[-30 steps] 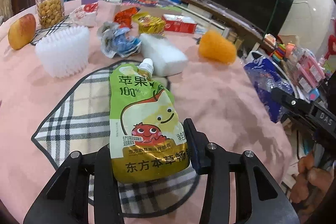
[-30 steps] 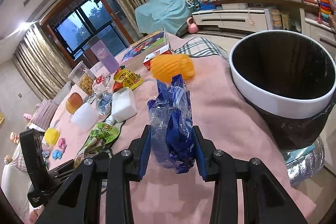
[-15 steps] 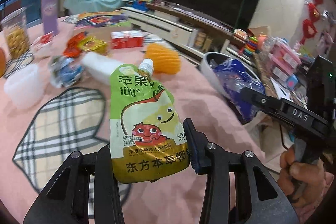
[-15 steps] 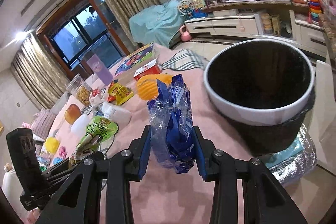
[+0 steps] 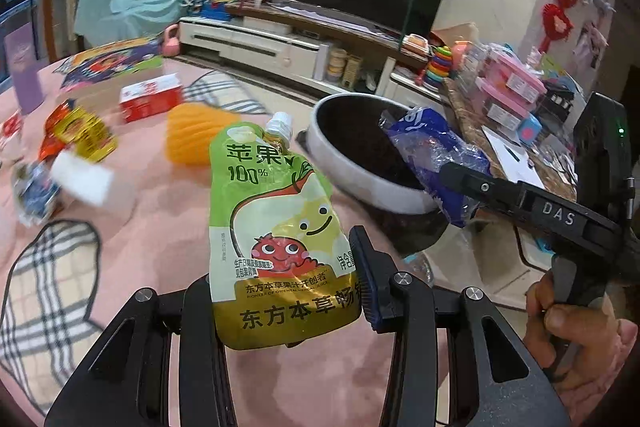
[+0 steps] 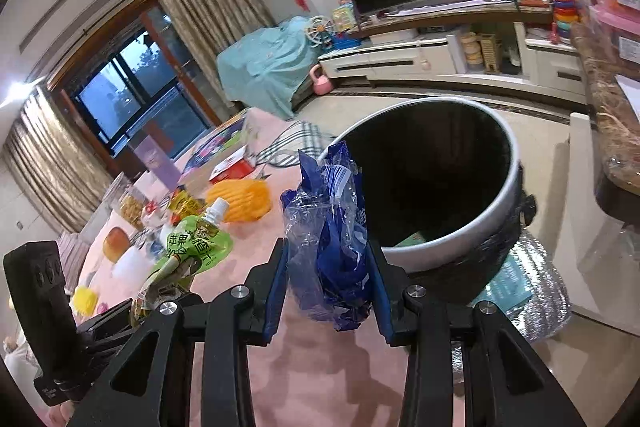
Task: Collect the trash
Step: 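Carry the pouch and blue bag over the bin and open both tools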
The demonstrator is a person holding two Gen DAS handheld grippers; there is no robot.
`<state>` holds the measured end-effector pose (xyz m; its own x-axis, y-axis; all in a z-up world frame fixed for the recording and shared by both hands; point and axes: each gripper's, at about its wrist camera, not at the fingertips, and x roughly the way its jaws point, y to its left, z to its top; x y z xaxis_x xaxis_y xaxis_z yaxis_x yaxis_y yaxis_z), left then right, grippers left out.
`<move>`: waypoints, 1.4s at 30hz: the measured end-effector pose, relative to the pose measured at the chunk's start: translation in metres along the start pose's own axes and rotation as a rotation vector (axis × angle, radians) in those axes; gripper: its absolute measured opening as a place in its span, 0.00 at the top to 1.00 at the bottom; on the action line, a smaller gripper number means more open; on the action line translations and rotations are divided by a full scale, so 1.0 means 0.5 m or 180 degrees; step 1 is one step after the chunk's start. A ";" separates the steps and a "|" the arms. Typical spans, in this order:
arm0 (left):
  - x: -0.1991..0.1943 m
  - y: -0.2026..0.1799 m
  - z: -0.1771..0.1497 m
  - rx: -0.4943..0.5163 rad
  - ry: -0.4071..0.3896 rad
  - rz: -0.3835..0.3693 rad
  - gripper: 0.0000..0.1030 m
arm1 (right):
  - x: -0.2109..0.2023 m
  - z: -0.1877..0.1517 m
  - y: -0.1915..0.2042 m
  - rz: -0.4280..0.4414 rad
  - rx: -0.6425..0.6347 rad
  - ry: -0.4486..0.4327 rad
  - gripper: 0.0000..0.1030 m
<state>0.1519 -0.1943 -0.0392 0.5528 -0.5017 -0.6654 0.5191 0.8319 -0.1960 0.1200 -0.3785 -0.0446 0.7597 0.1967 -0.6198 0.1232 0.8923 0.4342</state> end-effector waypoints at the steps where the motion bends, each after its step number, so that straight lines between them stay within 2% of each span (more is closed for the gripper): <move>1: 0.007 -0.008 0.007 0.0026 0.0004 -0.0017 0.62 | -0.001 0.004 -0.007 -0.0019 0.0013 -0.0004 0.63; 10: 0.063 -0.051 0.049 0.0123 0.0084 -0.0151 0.62 | 0.014 0.040 -0.060 -0.0143 0.0078 0.0019 0.63; 23: 0.116 -0.074 0.102 0.0177 0.0170 -0.0243 0.62 | 0.043 0.084 -0.099 -0.0150 0.0125 0.0072 0.63; 36: 0.162 -0.101 0.125 0.0310 0.0262 -0.0244 0.62 | 0.072 0.106 -0.134 -0.0181 0.0180 0.0173 0.63; 42: 0.179 -0.103 0.131 0.0318 0.0325 -0.0177 0.57 | 0.078 0.114 -0.144 -0.0183 0.0231 0.0202 0.57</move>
<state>0.2171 -0.2976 -0.0415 0.4548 -0.5154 -0.7263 0.6121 0.7733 -0.1654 0.1772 -0.4581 -0.0630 0.7084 0.1734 -0.6842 0.2131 0.8716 0.4415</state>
